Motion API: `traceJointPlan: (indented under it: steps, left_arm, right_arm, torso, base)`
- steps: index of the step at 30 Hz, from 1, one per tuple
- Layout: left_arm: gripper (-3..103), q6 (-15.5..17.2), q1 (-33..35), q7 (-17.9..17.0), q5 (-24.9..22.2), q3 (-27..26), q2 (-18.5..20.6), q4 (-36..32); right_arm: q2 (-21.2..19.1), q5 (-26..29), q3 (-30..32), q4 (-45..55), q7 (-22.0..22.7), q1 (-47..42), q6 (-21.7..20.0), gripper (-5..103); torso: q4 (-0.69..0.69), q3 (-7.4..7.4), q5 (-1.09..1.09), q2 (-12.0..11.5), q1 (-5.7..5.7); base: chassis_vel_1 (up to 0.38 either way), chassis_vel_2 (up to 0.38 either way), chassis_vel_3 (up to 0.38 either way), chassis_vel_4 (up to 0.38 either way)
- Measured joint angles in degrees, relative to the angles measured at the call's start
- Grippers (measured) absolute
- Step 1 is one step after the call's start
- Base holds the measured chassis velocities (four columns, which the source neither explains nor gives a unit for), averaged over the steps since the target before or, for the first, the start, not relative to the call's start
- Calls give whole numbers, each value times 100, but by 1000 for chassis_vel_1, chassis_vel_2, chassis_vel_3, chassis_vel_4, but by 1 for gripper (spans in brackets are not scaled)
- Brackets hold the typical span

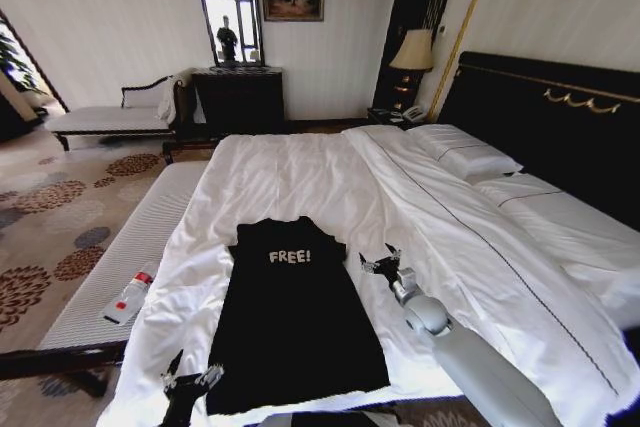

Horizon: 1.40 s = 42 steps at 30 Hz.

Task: Fold the clothes on the bed.

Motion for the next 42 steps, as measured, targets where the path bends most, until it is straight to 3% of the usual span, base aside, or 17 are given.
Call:
traceJointPlan:
  steps: [7, 15, 22, 32, 37, 39, 42]
  left_arm:
    - [100, 64, -28, -6, -34, -85, -190, -52]
    - [100, 59, -77, -1, -189, -77, -241, -31]
    - [100, 39, -90, 10, -291, -73, -202, -3]
    - [100, 31, -152, 18, -306, 21, -161, 18]
    - [100, 40, -168, 21, -375, 16, -109, 19]
    - [100, 52, -185, 21, -413, 18, -95, 59]
    - [100, 89, -208, 20, -483, 30, -67, 73]
  right_arm:
    - [776, -372, -676, -1411, -94, 1206, 280, 100]
    - [1072, -783, -880, -2061, -46, 1493, 371, 100]
    - [968, -556, -518, -1895, 120, 1456, 209, 100]
    - [1007, -1046, -721, -2252, -6, 1456, 192, 100]
    - [805, -925, -1069, -1481, -95, 1312, 154, 100]
    - [629, -1140, -1260, -1017, -194, 1140, 138, 100]
    - [605, -1307, -1335, -668, -215, 937, 134, 100]
  torso:
    - [4, 0, -1, 0, 0]
    - [-1, -1, 0, 1, -1]
    - [1, -2, -1, 2, -1]
    - [4, -2, 2, 2, -2]
    - [6, -2, 0, 2, -1]
    - [-3, -2, -2, 2, -2]
    - [1, -2, 1, 2, -2]
  base:
    - [0, 0, 0, 0]
    - [0, 0, 0, 0]
    - [0, 0, 0, 0]
    - [0, 0, 0, 0]
    - [0, 0, 0, 0]
    - [0, 0, 0, 0]
    - [0, 0, 0, 0]
